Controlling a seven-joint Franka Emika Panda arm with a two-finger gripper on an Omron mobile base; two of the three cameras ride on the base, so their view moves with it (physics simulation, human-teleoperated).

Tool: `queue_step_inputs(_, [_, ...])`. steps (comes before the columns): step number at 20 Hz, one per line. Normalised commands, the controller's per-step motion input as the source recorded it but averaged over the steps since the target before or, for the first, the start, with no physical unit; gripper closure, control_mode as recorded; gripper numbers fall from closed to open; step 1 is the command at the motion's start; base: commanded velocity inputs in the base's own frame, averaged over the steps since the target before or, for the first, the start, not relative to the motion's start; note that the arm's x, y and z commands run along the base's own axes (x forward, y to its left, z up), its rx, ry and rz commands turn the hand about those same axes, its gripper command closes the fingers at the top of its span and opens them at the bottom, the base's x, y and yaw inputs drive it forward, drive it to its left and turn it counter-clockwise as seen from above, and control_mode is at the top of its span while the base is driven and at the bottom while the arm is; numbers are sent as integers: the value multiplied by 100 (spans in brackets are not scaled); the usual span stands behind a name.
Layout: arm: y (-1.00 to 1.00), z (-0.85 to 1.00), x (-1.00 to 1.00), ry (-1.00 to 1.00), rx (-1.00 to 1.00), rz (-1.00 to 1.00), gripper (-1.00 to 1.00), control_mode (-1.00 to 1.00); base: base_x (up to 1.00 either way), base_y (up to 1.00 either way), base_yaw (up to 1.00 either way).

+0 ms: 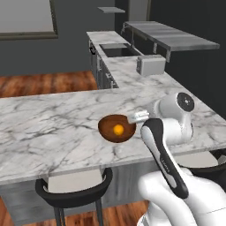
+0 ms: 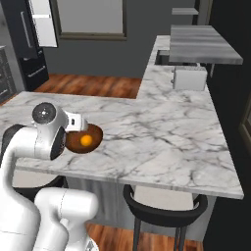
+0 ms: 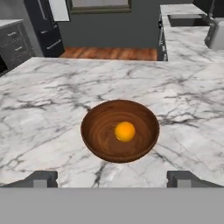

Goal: Retrieve the orange and pear from the fridge and place them into the bowl on the dining table.

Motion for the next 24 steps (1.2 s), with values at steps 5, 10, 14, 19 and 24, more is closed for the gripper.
queue_step_inputs(5, [-20, 81, -99, 11, -5, -2, -100, -100, 0, 0, 0])
queue_step_inputs(10, [-38, 18, -99, 3, -2, 0, -100, -100, 0, 0, 0])
queue_step_inputs(14, [-36, 0, -99, -11, 0, 0, -100, -100, 0, 0, 0])
queue_step_inputs(19, [-24, 0, -68, -10, 0, 0, -100, -100, 0, 0, 0])
queue_step_inputs(24, [-2, 0, -11, -1, 0, 0, -100, 100, -47, 3, 0])
